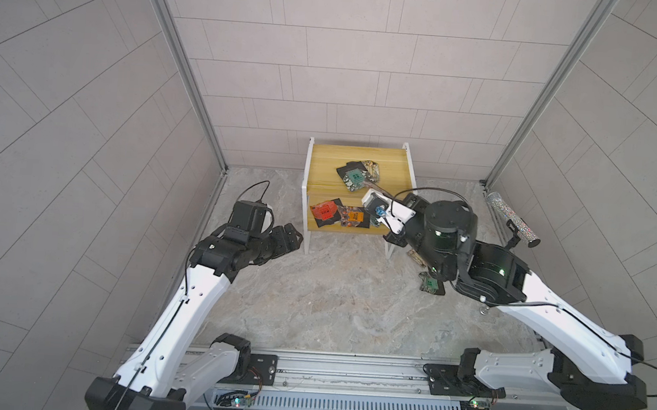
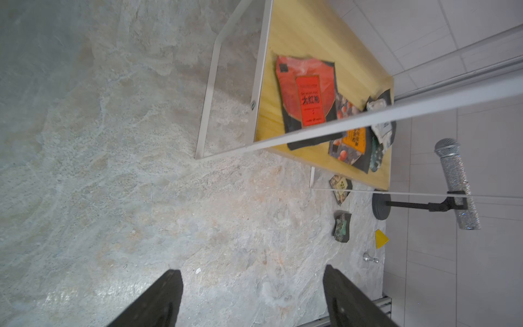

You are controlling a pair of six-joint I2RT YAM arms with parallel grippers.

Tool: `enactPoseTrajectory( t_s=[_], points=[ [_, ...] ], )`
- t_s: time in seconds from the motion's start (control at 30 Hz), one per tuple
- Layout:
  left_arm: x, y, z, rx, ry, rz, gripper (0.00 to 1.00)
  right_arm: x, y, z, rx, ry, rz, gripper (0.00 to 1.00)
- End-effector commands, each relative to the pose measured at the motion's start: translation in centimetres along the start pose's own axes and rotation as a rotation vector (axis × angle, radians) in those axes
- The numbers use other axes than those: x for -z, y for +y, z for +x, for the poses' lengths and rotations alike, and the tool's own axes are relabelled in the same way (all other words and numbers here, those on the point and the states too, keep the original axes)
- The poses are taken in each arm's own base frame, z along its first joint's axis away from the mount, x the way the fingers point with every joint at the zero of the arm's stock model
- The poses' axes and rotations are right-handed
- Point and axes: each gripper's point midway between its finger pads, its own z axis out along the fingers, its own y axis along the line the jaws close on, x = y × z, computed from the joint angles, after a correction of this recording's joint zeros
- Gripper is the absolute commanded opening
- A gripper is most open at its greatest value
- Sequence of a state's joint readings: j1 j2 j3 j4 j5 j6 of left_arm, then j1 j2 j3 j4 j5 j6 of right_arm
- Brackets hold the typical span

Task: Remove the tea bags from the shelf
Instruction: Pick up the tea bag from the shelf, then place the tea bag at the center of the board.

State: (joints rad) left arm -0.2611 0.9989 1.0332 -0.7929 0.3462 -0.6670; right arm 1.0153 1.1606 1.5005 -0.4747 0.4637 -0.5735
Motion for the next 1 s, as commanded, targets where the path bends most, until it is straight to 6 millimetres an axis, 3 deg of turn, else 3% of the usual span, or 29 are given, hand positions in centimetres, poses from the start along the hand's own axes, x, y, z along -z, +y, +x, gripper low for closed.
enactPoseTrajectory(
  t_s=[0.0, 0.2, 0.43, 0.83, 0.97],
  points=[
    [-1.2, 0.6, 1.2, -0.049, 0.019, -0.017, 0.86, 1.6, 0.1, 3.5, -0.064, 0.082, 0.047, 0.00],
    [-3.7, 1.0, 3.6, -0.109, 0.091, -0.039, 0.86, 3.0, 3.4, 9.9, -0.129, 0.204, 0.033, 0.00],
    [-5.6, 2.0, 5.3, -0.137, 0.135, -0.071, 0.86, 2.8, 8.2, 16.6, -0.220, 0.364, 0.028, 0.00],
    [-6.4, 2.7, 6.0, -0.145, 0.154, -0.083, 0.86, 0.5, 16.2, 24.0, -0.405, 0.545, 0.026, 0.00],
    [-6.5, 2.9, 6.2, -0.138, 0.154, -0.085, 0.86, -0.4, 17.7, 25.8, -0.420, 0.604, 0.071, 0.00]
  ],
)
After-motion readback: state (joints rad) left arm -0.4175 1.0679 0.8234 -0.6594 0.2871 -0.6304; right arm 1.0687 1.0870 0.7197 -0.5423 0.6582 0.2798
